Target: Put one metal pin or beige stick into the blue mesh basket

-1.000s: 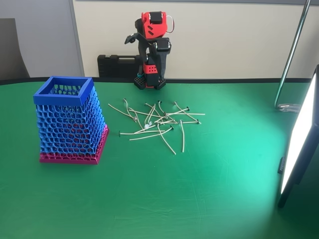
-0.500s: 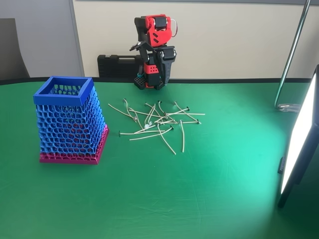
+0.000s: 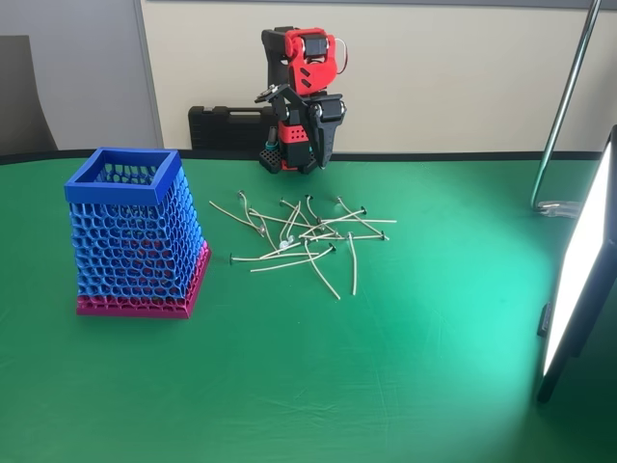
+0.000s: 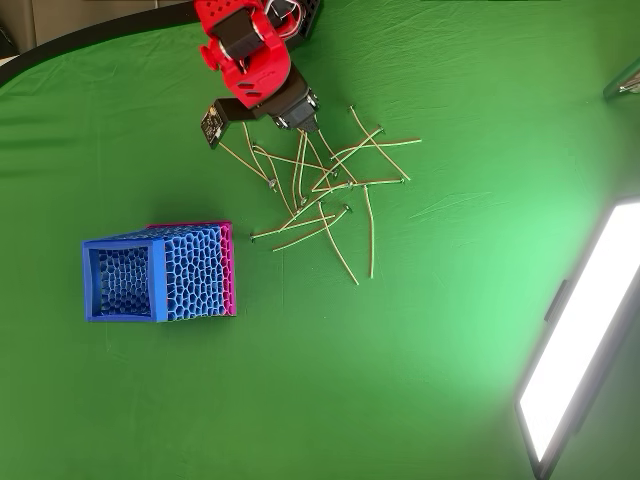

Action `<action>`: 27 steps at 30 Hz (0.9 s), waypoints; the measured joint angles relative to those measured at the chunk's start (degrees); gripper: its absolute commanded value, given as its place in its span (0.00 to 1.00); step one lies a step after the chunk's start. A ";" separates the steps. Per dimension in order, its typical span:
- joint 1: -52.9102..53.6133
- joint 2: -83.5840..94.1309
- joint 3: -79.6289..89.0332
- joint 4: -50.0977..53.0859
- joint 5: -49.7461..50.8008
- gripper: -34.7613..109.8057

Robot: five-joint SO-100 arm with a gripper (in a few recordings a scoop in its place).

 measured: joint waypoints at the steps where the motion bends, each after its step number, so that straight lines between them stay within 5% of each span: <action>1: 0.00 -0.88 -0.18 -0.35 0.18 0.25; 27: 0.09 -12.57 -5.62 -4.31 -0.09 0.25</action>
